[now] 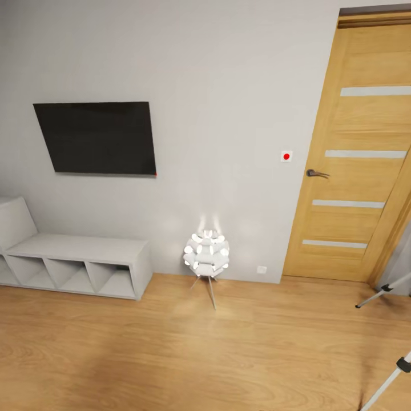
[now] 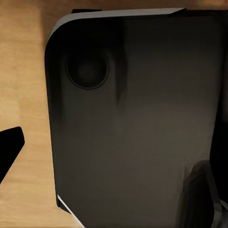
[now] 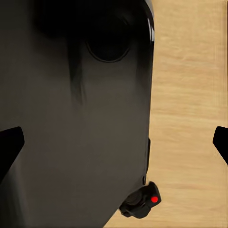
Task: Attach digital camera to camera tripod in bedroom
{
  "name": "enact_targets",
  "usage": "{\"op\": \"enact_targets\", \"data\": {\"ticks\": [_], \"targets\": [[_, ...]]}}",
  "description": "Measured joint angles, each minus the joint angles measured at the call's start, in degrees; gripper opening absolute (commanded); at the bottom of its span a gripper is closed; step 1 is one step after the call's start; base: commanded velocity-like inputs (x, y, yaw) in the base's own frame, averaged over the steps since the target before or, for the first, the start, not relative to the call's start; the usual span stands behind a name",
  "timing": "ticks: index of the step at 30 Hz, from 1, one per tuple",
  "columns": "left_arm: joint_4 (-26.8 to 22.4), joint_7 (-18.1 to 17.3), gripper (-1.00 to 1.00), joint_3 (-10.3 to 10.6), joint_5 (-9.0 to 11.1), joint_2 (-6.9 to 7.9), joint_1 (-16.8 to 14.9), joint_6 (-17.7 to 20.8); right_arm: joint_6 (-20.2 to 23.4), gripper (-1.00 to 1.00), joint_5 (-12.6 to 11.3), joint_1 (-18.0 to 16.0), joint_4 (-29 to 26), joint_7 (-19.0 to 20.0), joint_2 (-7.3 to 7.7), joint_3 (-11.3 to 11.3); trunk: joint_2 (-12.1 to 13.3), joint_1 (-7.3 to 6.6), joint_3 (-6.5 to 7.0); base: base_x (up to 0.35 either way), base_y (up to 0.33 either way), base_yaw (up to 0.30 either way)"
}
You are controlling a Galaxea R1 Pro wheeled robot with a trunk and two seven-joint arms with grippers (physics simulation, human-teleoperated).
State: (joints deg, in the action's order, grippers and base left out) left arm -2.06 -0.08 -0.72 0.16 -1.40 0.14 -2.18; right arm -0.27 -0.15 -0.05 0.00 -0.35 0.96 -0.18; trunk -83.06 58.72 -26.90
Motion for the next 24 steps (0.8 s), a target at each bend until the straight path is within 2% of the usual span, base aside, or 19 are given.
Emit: {"op": "enact_targets", "data": {"ticks": [7,10,12,13,17,24], "targets": [[-0.02,0.0,1.0,0.0,0.23,0.07,-0.03,0.03,-1.06,1.0,0.23,0.0,0.0,0.03,0.19,0.24,0.0,0.01,0.01,0.006,0.0,-0.226],[-0.02,0.0,1.0,0.01,0.9,0.08,-0.03,0.03,-1.17,1.0,0.29,0.01,0.0,0.03,0.19,0.35,0.0,0.01,0.01,0.001,0.0,-0.274],[-0.02,0.0,1.0,0.03,1.42,0.08,-0.03,0.02,-1.19,1.0,0.32,-0.01,0.0,0.03,0.19,0.38,0.0,0.01,0.01,0.001,0.0,-0.283],[-0.02,0.0,1.0,0.07,2.74,0.1,-0.01,0.02,-1.22,1.0,0.4,-0.02,0.0,0.03,0.19,0.45,0.0,0.01,0.01,0.0,0.0,-0.287],[-0.02,0.0,1.0,0.15,4.35,0.15,-0.03,0.02,-1.22,1.0,0.45,0.0,0.0,0.03,0.19,0.49,0.0,0.01,0.01,0.0,0.0,-0.288],[0.04,0.0,1.0,0.19,5.47,0.13,-0.04,0.02,-1.2,1.0,0.52,0.0,0.0,0.03,0.19,0.53,0.0,0.01,0.01,0.0,0.0,-0.289]]}}
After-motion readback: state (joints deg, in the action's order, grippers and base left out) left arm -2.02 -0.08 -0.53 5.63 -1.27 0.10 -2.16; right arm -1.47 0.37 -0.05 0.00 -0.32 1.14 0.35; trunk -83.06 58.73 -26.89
